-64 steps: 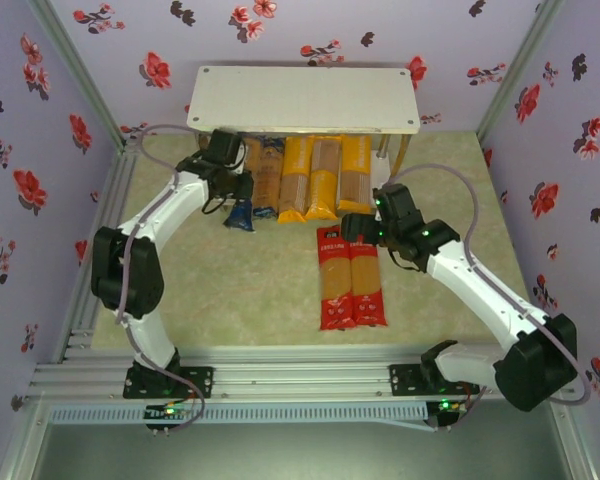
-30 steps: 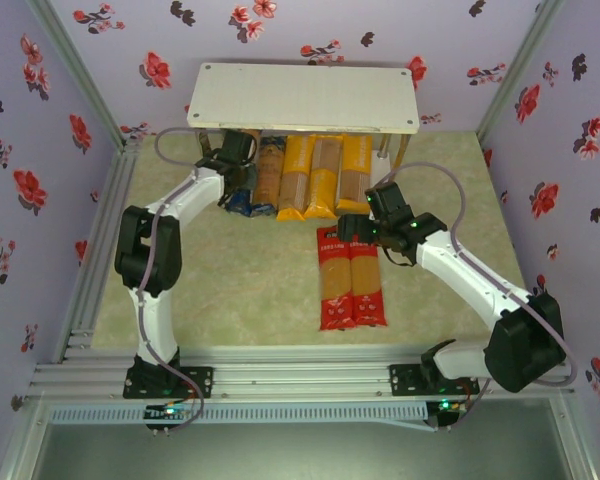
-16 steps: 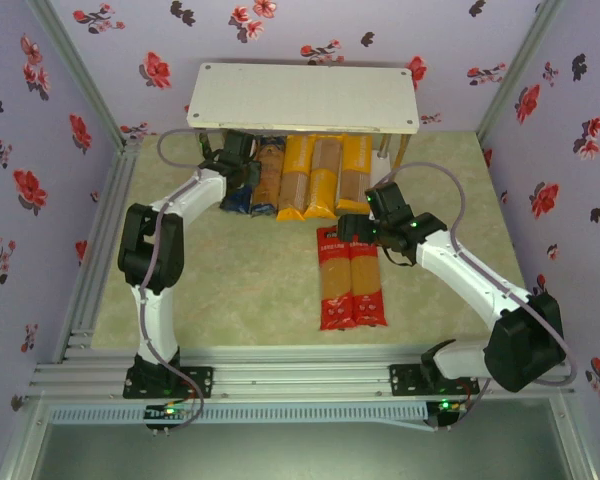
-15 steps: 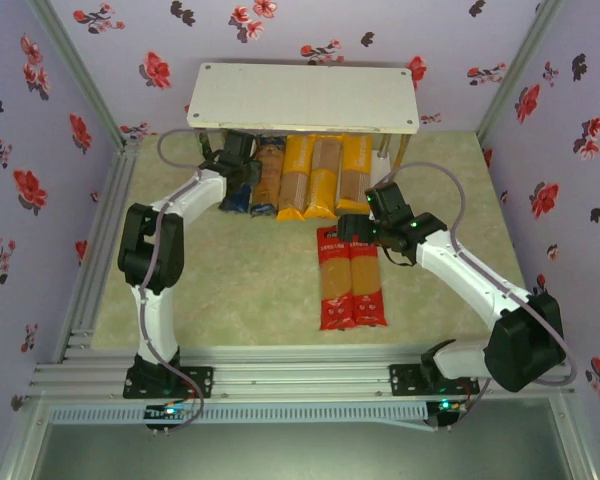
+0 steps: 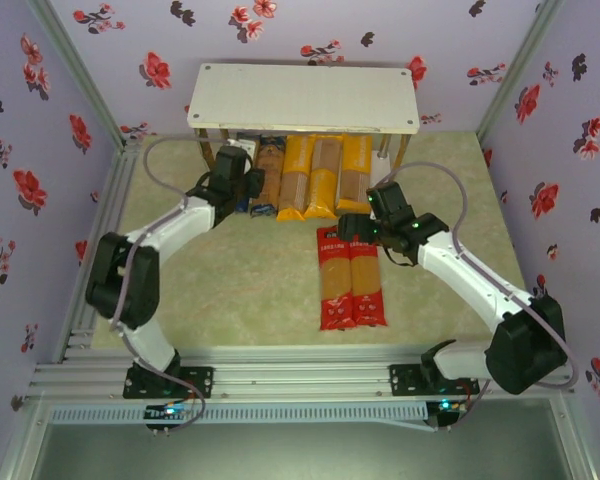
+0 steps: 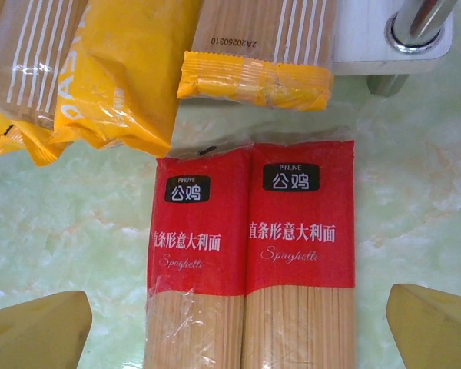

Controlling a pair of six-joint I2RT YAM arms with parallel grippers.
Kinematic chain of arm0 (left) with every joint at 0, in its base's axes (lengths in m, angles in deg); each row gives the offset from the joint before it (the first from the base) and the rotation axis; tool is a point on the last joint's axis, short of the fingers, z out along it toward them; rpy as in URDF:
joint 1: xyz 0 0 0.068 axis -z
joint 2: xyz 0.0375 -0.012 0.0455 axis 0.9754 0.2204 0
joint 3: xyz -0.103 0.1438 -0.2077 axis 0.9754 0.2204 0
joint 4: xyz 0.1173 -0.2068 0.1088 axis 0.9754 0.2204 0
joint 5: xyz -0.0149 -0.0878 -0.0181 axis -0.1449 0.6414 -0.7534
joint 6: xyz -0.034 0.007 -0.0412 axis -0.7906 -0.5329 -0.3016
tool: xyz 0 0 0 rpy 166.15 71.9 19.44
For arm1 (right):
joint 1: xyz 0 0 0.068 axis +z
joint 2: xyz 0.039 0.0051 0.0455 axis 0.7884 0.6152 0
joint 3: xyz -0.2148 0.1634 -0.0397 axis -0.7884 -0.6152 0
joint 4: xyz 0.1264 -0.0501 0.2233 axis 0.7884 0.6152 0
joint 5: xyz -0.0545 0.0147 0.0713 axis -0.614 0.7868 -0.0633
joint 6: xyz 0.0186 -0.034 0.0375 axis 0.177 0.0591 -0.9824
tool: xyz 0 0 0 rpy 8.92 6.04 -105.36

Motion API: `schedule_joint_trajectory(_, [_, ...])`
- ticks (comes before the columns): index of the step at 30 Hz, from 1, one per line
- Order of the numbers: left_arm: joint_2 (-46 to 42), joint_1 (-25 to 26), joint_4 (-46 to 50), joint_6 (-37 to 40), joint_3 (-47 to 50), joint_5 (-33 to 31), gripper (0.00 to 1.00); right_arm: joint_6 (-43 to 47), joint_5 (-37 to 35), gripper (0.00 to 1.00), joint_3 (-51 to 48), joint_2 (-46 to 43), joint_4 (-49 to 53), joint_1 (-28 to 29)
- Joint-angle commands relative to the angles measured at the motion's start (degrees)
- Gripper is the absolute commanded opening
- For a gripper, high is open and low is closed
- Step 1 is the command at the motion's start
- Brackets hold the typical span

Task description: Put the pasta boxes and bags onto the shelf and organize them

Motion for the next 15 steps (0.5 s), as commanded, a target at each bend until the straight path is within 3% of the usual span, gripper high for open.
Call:
schedule_joint_trajectory(1, [-8.69, 1.49, -3.13, -4.58, 4.71, -1.91, 0.46, 0.58, -1.74, 0.99, 0.60, -1.84, -0.06, -0.81])
schedule_joint_trajectory(10, [-25.41, -0.51, 6.27, -13.75, 17.33, -9.53, 0.56, -1.56, -2.63, 0.99, -2.90, -4.24, -5.26, -3.66])
schedule_joint_trajectory(15, [-28.18, -6.84, 6.46, -15.09, 20.82, -5.66, 0.62, -2.78, -3.56, 0.99, -5.38, -5.99, -10.06, -6.05])
